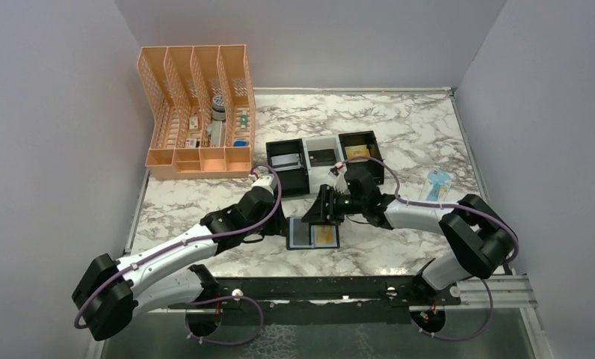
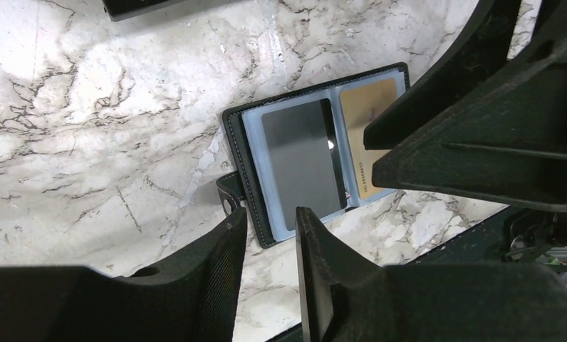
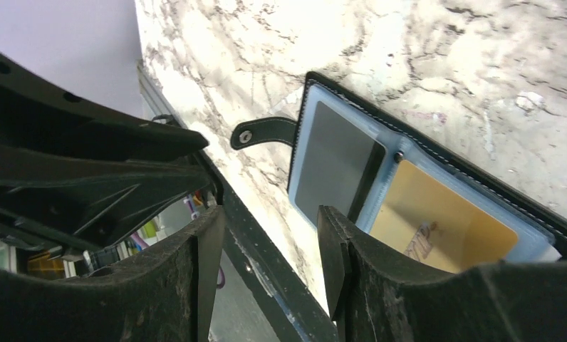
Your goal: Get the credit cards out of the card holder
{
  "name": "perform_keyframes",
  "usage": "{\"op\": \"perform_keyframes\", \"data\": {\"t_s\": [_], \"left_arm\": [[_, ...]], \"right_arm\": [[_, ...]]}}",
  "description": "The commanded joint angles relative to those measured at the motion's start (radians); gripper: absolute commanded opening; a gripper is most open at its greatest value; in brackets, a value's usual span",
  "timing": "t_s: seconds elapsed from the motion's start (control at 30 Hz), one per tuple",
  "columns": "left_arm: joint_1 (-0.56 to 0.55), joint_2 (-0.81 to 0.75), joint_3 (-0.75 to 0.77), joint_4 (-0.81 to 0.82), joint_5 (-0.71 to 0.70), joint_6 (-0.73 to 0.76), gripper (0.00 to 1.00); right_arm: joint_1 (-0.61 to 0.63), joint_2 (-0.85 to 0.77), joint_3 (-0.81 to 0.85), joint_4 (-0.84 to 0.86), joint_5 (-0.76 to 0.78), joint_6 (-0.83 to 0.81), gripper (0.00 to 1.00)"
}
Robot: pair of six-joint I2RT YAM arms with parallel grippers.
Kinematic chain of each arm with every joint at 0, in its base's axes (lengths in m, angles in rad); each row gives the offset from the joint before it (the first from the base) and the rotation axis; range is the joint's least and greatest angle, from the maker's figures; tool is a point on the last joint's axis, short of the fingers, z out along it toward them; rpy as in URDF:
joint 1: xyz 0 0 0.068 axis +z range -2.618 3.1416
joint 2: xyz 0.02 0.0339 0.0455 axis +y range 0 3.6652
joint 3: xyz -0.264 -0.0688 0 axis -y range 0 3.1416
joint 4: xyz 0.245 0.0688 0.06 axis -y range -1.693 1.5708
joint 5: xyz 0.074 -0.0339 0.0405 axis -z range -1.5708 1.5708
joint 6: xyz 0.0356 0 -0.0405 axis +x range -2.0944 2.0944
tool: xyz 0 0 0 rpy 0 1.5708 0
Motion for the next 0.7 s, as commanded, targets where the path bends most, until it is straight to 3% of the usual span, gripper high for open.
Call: {"op": "perform_keyframes", "data": {"t_s": [0.0,0.3,0.67], "left_arm": [[-0.006,-0.021,-0.002,0.035,0.003,0.007,0.36],[-0.006,0.121,0.005,0.187,0.177,0.02,0.38],[-0.006,0.234,0.01,0.143,0.153,0.04,0.34]], "right_arm": [[0.006,-0.004,0.01,-0.063,0.063,-0.015,0.51],[0.006,0.088,0.018,-0.035,0.005,-0.004,0.43],[0.006,0.178,0.027,0.023,-0.031,0.006,0.3]]}}
